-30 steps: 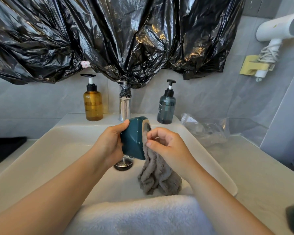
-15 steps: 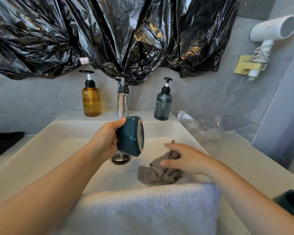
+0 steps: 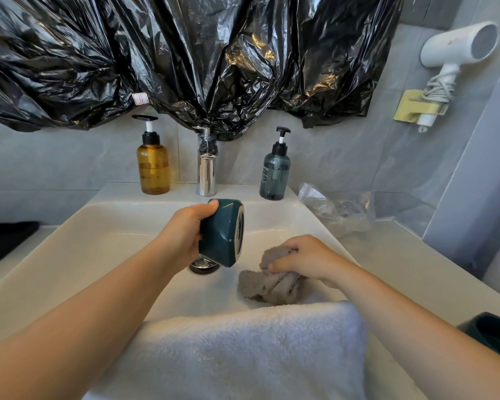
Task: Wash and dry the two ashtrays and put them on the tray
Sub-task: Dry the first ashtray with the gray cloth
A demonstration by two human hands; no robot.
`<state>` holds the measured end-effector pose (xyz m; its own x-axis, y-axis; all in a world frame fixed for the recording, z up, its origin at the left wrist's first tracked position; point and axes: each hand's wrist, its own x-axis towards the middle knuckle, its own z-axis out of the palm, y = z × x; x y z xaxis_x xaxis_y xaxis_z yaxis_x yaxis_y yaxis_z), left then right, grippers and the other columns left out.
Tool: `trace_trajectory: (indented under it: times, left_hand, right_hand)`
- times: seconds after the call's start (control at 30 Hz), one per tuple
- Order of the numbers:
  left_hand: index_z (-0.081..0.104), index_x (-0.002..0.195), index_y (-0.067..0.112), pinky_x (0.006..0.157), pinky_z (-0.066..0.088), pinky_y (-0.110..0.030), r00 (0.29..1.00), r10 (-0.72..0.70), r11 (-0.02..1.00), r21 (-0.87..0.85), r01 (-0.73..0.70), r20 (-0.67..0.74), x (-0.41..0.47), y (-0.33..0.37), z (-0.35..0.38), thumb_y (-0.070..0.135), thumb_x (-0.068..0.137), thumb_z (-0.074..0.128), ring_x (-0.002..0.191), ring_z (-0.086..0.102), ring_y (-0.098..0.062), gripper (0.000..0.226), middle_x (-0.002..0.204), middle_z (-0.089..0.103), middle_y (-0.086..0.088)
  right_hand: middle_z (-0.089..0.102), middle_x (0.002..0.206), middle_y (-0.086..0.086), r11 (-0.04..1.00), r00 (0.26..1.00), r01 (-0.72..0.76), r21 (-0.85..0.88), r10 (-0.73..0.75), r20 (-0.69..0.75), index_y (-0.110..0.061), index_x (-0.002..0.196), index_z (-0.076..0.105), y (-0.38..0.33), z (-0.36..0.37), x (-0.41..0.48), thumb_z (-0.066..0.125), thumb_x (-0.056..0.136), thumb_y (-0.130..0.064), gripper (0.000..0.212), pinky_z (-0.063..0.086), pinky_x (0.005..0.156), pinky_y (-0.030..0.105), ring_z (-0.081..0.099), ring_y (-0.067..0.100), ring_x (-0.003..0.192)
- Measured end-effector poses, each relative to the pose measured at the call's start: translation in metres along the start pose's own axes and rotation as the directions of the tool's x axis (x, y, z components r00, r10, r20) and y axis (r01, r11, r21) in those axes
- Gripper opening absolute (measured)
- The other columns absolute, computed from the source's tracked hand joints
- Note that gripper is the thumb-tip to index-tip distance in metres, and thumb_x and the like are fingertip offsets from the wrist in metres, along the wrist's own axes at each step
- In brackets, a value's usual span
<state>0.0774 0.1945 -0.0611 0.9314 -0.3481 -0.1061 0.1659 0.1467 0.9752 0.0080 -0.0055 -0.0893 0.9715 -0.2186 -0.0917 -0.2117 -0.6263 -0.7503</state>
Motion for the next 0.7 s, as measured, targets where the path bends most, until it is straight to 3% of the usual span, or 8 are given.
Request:
trace_trajectory:
  times: [0.1,0.17,0.23,0.37,0.47,0.53,0.6,0.7]
  left_hand:
    - [0.059,0.101,0.015,0.087,0.053,-0.046,0.995,0.091,0.982,0.167,-0.084,-0.032,-0.002,-0.001,-0.001,0.030,0.096,0.054,0.098,0.061,-0.033,0.017,0.107,0.064,-0.015]
    - [0.062,0.096,0.016,0.092,0.052,-0.050,0.990,0.136,0.967,0.225,-0.123,-0.043,-0.008,0.001,0.000,0.030,0.095,0.055,0.099,0.062,-0.036,0.016,0.102,0.066,-0.015]
    - [0.062,0.091,0.015,0.090,0.053,-0.049,0.984,0.170,0.960,0.236,-0.153,-0.056,-0.017,0.005,0.003,0.029,0.096,0.054,0.094,0.063,-0.036,0.017,0.096,0.066,-0.015]
    - [0.064,0.084,0.014,0.071,0.049,-0.035,0.946,0.326,0.891,0.333,-0.309,0.005,-0.046,0.018,0.017,0.025,0.097,0.052,0.080,0.061,-0.029,0.021,0.086,0.066,-0.015]
    - [0.063,0.079,0.015,0.065,0.047,-0.030,0.908,0.416,0.847,0.341,-0.408,0.054,-0.078,0.030,0.029,0.023,0.097,0.052,0.070,0.060,-0.024,0.023,0.074,0.065,-0.010]
    - [0.063,0.081,0.012,0.069,0.046,-0.035,0.883,0.462,0.817,0.346,-0.461,0.088,-0.100,0.032,0.036,0.029,0.095,0.055,0.072,0.059,-0.027,0.023,0.075,0.064,-0.013]
    - [0.062,0.082,0.010,0.064,0.043,-0.038,0.867,0.480,0.792,0.358,-0.494,0.135,-0.124,0.028,0.042,0.036,0.089,0.056,0.069,0.056,-0.029,0.028,0.074,0.060,-0.016]
    - [0.060,0.081,0.003,0.055,0.039,-0.031,0.853,0.477,0.775,0.356,-0.522,0.211,-0.158,0.018,0.054,0.031,0.091,0.056,0.060,0.048,-0.025,0.030,0.066,0.052,-0.011]
  right_hand:
    - [0.071,0.084,0.012,0.967,0.990,0.042,0.253,-0.006,-0.142,-0.006,0.087,0.070,-0.008,-0.018,-0.013,0.082,0.072,-0.014,0.021,0.054,0.073,0.038,0.067,0.024,0.077]
    - [0.073,0.090,0.014,0.947,0.973,0.096,0.308,-0.024,-0.229,-0.008,0.089,0.070,-0.015,-0.034,-0.025,0.080,0.074,-0.013,0.019,0.055,0.076,0.038,0.069,0.025,0.079]
    - [0.074,0.091,0.013,0.941,0.948,0.168,0.295,-0.072,-0.310,-0.009,0.089,0.071,-0.021,-0.048,-0.041,0.080,0.074,-0.014,0.018,0.056,0.077,0.040,0.071,0.026,0.081]
    - [0.072,0.079,0.005,0.942,0.913,0.237,0.238,-0.132,-0.385,-0.011,0.087,0.071,-0.026,-0.068,-0.082,0.079,0.076,-0.014,0.014,0.052,0.067,0.030,0.067,0.019,0.072]
    - [0.073,0.084,0.006,0.945,0.893,0.247,0.212,-0.138,-0.428,-0.012,0.089,0.071,-0.025,-0.083,-0.116,0.079,0.075,-0.016,0.017,0.055,0.077,0.038,0.069,0.021,0.078]
    - [0.075,0.087,0.006,0.946,0.889,0.245,0.211,-0.132,-0.439,-0.015,0.089,0.071,-0.020,-0.092,-0.140,0.080,0.074,-0.018,0.017,0.057,0.082,0.044,0.071,0.023,0.083]
    - [0.075,0.089,0.007,0.949,0.886,0.235,0.211,-0.120,-0.448,-0.016,0.089,0.071,-0.010,-0.098,-0.164,0.079,0.074,-0.018,0.017,0.057,0.083,0.047,0.072,0.024,0.084]
    - [0.075,0.087,0.004,0.956,0.881,0.226,0.190,-0.117,-0.459,-0.017,0.089,0.071,0.006,-0.105,-0.198,0.080,0.074,-0.019,0.017,0.058,0.080,0.045,0.072,0.021,0.081]
